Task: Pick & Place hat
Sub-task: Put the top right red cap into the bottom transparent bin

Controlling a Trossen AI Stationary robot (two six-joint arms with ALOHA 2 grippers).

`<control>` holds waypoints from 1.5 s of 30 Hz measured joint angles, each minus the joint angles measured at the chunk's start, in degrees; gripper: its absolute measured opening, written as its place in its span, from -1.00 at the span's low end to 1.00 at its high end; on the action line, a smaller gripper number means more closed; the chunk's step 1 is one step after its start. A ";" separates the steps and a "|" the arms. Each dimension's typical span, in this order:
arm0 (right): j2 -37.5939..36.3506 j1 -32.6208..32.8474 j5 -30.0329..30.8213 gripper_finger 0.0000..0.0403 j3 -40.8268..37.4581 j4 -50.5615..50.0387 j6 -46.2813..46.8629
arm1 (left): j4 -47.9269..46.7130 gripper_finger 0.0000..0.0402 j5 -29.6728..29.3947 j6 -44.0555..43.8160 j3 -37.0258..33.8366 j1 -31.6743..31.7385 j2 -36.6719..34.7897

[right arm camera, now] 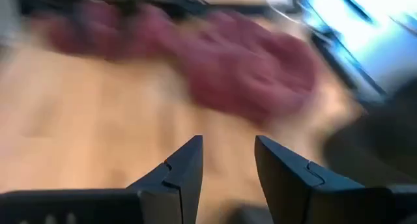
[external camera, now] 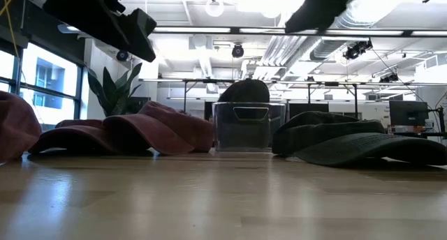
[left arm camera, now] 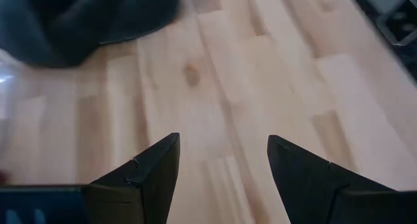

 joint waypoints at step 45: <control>23.29 16.60 8.98 -0.34 -15.02 50.99 -9.09 | -19.66 -0.33 9.90 3.30 15.04 54.42 18.40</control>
